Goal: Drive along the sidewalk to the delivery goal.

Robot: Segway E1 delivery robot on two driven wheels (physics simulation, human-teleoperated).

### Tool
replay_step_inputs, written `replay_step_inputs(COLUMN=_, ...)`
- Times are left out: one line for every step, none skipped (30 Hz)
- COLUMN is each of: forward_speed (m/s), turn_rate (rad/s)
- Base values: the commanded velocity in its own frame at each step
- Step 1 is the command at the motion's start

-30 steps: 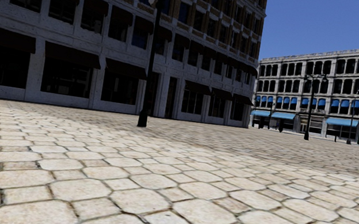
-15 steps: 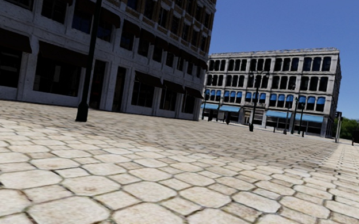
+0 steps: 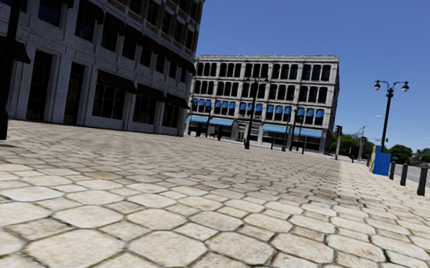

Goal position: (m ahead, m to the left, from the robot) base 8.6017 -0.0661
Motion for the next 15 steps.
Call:
replay_step_inputs(forward_speed=2.00, turn_rate=0.00)
replay_step_inputs(forward_speed=2.00, turn_rate=0.00)
replay_step_inputs(forward_speed=2.00, turn_rate=0.00)
replay_step_inputs(forward_speed=2.00, turn_rate=0.00)
replay_step_inputs(forward_speed=2.00, turn_rate=0.00)
replay_step_inputs(forward_speed=2.00, turn_rate=0.00)
replay_step_inputs(forward_speed=2.00, turn_rate=0.00)
replay_step_inputs(forward_speed=2.00, turn_rate=0.00)
replay_step_inputs(forward_speed=2.00, turn_rate=0.00)
replay_step_inputs(forward_speed=2.00, turn_rate=0.00)
replay_step_inputs(forward_speed=2.00, turn_rate=0.00)
replay_step_inputs(forward_speed=2.00, turn_rate=0.00)
replay_step_inputs(forward_speed=2.00, turn_rate=0.00)
replay_step_inputs(forward_speed=2.00, turn_rate=0.00)
replay_step_inputs(forward_speed=2.00, turn_rate=0.00)
